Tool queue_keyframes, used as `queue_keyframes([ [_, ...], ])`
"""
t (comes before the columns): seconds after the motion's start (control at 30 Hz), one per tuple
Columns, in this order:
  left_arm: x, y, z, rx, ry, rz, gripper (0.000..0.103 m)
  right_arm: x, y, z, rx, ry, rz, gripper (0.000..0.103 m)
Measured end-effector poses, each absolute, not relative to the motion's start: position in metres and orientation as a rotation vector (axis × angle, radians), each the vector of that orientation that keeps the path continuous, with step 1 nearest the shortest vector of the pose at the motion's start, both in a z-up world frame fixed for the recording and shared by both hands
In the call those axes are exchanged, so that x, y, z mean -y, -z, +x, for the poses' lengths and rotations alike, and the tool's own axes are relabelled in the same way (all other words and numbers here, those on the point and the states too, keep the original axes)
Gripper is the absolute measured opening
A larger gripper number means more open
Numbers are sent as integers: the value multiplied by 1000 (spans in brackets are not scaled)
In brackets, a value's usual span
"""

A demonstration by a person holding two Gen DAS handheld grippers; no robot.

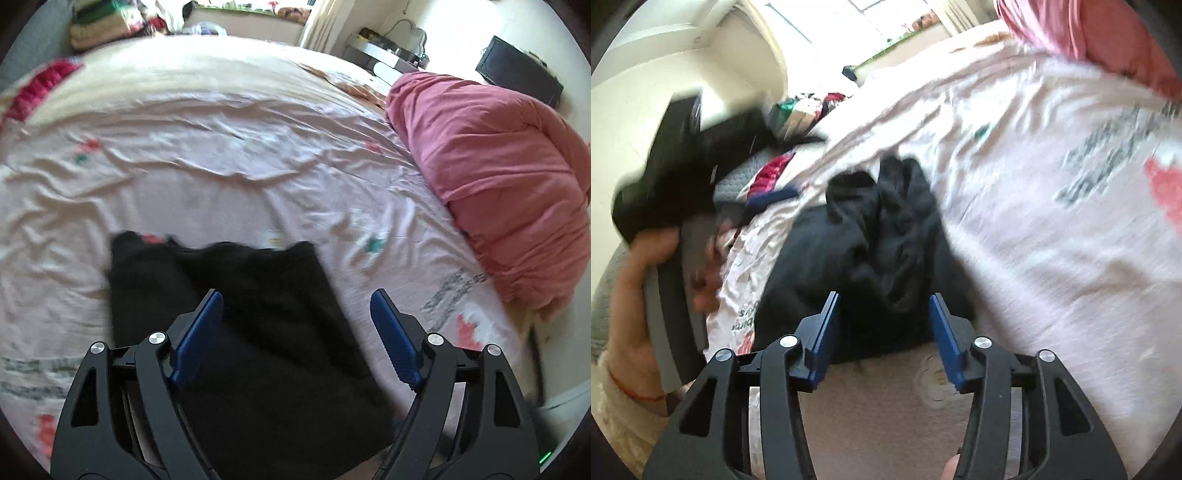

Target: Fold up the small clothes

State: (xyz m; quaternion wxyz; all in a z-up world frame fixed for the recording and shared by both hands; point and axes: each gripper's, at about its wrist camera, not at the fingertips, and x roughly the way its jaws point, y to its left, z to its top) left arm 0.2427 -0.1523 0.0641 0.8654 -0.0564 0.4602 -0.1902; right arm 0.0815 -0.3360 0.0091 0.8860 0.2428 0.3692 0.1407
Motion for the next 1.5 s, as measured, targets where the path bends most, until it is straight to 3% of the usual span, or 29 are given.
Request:
queue_keyframes([
  [0.17,106,-54,224,-919,280,-20,77,334,-44,102,-761,-340,355,48],
  [0.23,94,-46,219,-912,256,-10,77,337,-47,119,-769,-365,351,40],
  [0.3,88,-36,214,-911,253,3,77,330,-43,144,-819,-404,348,22],
  [0.57,79,-6,196,-892,291,-15,77,298,-5,214,-992,-434,390,23],
  [0.7,75,-3,198,-893,315,-57,77,303,13,227,-1027,-436,486,34],
  [0.77,75,-2,200,-897,329,-83,77,306,20,231,-1026,-468,544,34],
  [0.9,79,1,200,-891,337,-100,77,310,15,229,-983,-500,557,13],
  [1.1,80,-8,194,-883,386,-153,77,301,-28,209,-826,-418,288,12],
  [1.27,93,0,191,-916,375,-92,78,284,-4,216,-903,-313,103,12],
  [1.5,91,4,190,-925,366,-97,78,279,5,213,-894,-276,57,18],
])
